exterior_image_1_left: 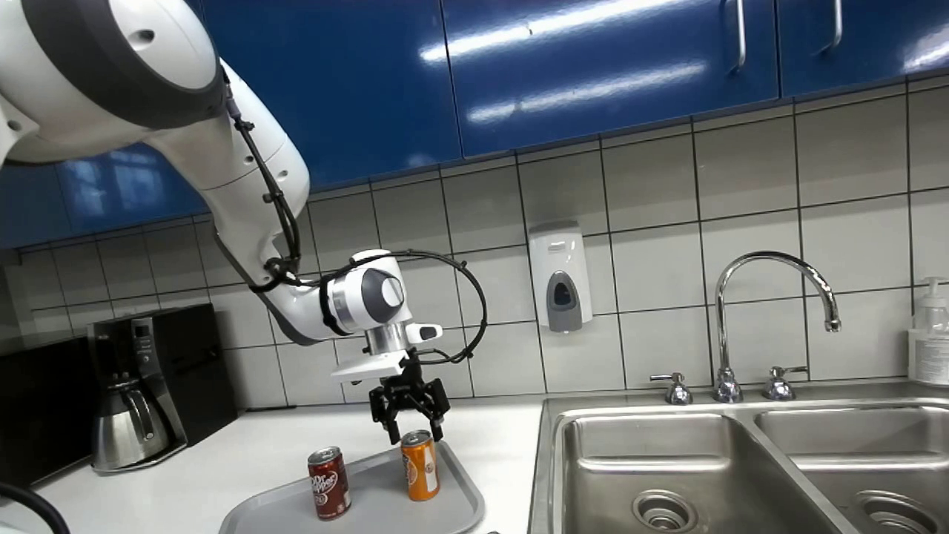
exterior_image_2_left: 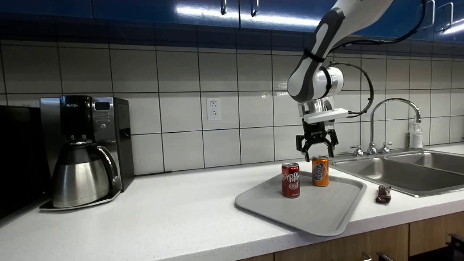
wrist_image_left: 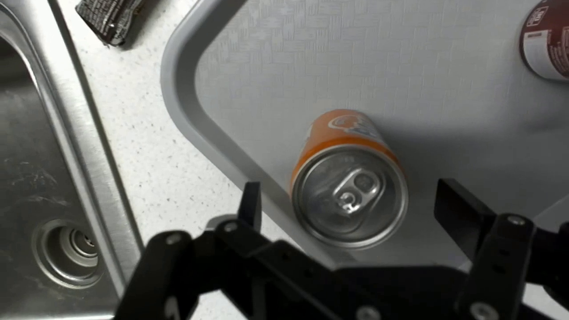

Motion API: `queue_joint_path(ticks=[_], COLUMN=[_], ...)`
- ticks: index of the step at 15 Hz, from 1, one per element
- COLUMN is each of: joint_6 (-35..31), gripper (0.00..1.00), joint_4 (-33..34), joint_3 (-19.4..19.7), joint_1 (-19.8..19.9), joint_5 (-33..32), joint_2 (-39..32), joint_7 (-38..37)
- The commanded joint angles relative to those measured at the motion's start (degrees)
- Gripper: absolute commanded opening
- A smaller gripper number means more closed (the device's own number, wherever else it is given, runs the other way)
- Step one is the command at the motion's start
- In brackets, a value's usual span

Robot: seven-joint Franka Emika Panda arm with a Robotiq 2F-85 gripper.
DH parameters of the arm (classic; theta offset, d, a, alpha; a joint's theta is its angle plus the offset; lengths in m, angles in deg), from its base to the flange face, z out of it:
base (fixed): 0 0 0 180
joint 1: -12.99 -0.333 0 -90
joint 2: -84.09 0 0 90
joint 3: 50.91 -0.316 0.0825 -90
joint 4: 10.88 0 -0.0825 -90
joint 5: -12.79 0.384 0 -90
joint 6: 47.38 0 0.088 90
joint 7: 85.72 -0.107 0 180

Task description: Put both cans on the grey tray

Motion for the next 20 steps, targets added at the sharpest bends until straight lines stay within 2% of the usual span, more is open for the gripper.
queue_joint_path(ticks=[1, 9, 20], joint_6=[-1.19, -2.88, -2.92], gripper=[1.00, 1.00, 1.00], joint_4=[-2.80, -8.21, -18.47], joint_3=[-0.46, -1.35, -4.66], joint_1=[0.46, 0.43, 0.19], joint_5=[-0.46, -0.61, -0.37], joint_2=[4.35, 11.32, 23.89], joint_7=[1.08, 2.46, 3.48])
